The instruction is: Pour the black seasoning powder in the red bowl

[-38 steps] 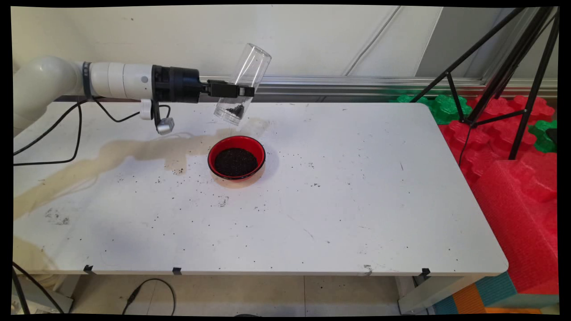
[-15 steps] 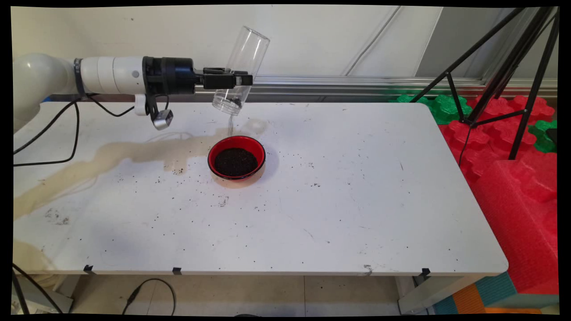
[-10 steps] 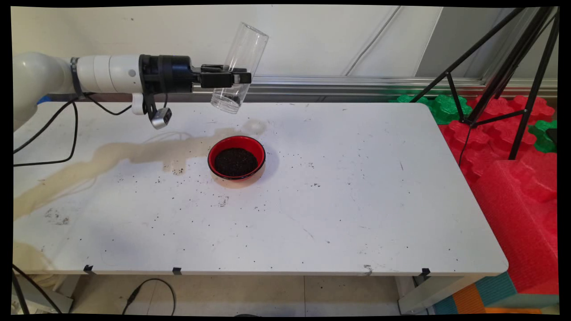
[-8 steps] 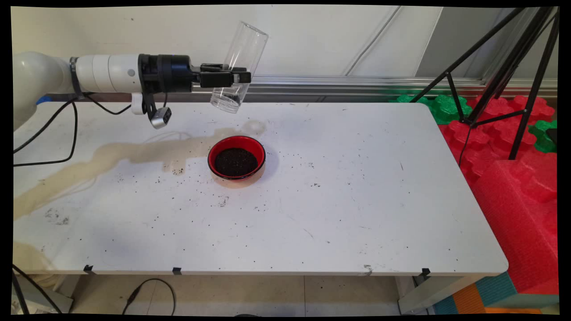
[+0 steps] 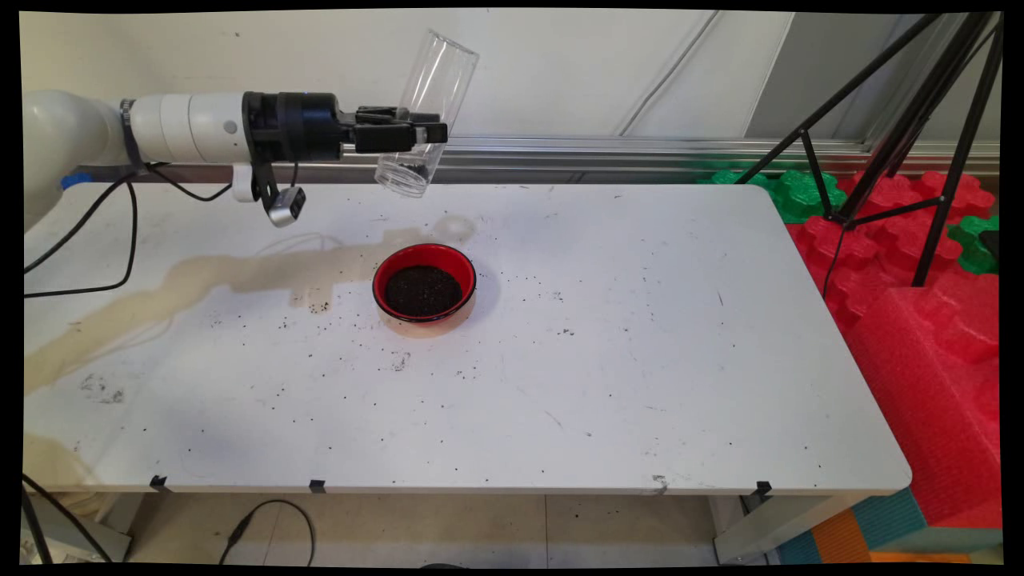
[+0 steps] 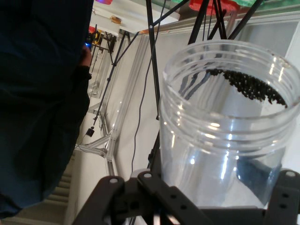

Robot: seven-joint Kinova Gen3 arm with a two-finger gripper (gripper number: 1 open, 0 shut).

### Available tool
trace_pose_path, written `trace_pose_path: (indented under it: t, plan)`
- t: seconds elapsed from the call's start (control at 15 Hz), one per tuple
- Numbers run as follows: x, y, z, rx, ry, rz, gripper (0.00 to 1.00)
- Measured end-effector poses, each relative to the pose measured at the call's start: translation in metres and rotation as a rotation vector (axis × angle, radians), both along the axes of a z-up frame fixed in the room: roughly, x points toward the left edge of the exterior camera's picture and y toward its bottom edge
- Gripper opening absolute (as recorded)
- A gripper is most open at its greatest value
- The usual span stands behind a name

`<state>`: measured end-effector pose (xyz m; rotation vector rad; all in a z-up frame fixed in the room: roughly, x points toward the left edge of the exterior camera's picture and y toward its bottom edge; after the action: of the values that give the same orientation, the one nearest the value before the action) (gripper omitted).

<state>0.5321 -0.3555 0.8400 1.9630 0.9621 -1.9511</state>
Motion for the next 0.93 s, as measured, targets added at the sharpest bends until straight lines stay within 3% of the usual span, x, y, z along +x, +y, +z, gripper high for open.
trace_pose_path:
  t: [0.47,0.93]
  plan:
    - [0.004,0.0,0.0,0.002,-0.003,0.004,0.0]
    - [0.011,-0.002,-0.008,0.099,0.02,0.038,0.0]
